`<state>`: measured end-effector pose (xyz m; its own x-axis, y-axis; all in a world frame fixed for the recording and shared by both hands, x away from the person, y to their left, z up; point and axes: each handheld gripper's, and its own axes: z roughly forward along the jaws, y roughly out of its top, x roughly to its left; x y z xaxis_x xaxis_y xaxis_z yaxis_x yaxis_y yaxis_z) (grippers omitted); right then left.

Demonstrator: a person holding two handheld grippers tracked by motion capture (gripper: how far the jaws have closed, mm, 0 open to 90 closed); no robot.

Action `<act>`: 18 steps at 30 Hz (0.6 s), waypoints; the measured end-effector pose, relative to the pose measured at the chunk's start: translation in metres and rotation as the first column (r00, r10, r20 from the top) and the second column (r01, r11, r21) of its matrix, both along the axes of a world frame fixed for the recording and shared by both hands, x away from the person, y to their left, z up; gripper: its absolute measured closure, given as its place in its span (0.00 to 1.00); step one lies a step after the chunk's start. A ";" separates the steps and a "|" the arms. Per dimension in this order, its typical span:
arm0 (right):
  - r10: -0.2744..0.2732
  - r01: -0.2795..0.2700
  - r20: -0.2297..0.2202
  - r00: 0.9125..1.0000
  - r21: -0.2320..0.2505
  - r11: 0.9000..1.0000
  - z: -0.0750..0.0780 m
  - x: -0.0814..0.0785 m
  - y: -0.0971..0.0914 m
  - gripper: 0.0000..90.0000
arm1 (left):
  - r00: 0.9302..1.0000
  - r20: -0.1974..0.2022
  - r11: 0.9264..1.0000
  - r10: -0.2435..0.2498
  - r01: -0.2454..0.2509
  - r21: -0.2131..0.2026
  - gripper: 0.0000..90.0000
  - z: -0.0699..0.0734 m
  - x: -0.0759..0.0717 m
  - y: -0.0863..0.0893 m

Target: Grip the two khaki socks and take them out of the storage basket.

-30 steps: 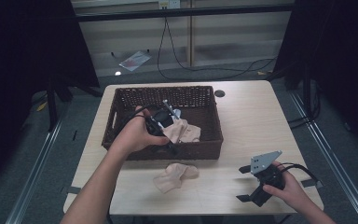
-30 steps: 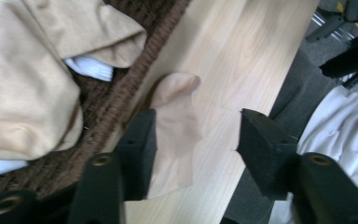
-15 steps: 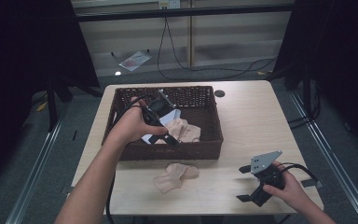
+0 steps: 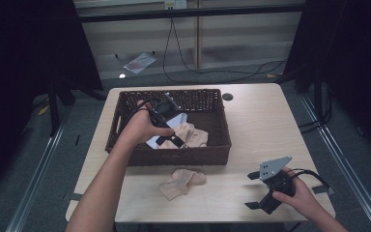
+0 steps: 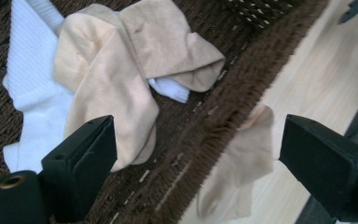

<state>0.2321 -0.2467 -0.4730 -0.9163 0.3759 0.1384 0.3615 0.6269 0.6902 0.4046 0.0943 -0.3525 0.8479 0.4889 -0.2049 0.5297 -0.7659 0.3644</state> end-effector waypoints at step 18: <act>0.001 -0.001 -0.002 1.000 -0.003 1.000 -0.001 0.000 0.000 0.03 | 0.997 0.030 0.998 0.066 -0.066 0.013 0.15 -0.025 0.025 0.001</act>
